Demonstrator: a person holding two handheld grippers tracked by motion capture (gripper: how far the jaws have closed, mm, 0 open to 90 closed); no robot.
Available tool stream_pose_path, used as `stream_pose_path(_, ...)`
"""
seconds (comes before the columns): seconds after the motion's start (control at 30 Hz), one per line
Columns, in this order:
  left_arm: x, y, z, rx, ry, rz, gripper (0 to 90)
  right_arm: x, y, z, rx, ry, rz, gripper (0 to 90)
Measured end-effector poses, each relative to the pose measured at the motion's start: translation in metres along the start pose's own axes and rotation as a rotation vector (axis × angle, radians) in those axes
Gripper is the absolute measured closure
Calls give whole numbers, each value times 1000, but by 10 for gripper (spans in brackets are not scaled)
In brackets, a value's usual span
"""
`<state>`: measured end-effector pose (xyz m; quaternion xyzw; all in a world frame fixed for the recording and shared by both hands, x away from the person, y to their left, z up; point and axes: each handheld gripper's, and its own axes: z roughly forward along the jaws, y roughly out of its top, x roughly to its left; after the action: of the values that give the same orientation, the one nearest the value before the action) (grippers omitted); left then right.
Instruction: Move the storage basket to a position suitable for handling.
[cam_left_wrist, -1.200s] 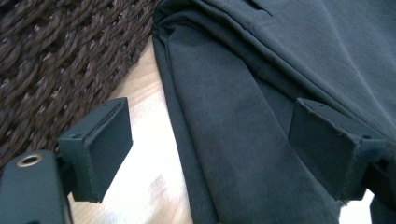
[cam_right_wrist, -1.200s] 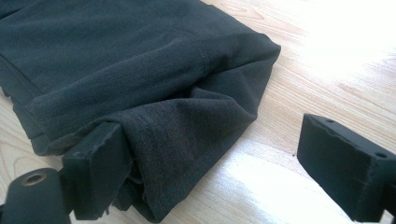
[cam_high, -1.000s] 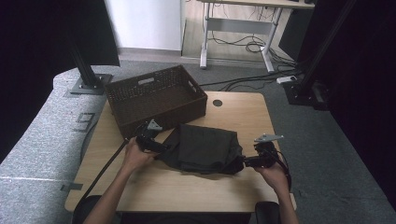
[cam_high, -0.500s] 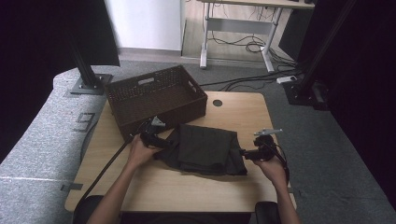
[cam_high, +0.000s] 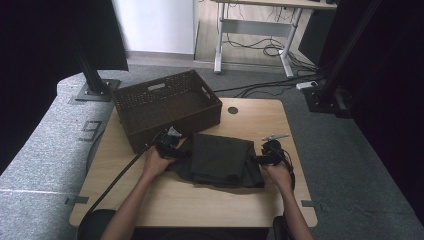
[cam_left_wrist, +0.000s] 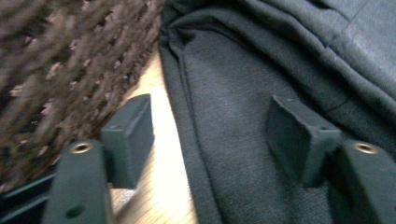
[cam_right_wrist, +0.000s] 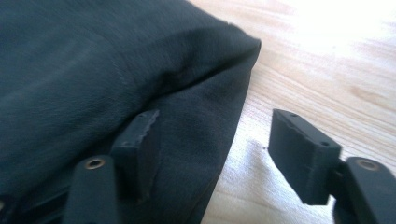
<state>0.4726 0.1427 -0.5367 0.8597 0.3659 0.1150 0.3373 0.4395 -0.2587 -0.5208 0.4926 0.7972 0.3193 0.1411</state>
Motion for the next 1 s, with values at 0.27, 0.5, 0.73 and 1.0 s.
stream_pose_path(0.27, -2, -1, -1, 8, -57, -15, 653, 4, -3, 16, 36, 32, -21, 579)
stream_pose_path(0.5, -11, -6, -9, 41, -63, 20, 697, 11, -5, 14, 51, 64, -33, 756)
stream_pose_path(0.73, -21, -22, -27, 75, -74, 51, 695, 23, -14, 8, 53, 111, -64, 784)
stream_pose_path(1.0, -34, -39, -43, 92, -81, 76, 685, 36, -26, 1, 50, 147, -81, 789)
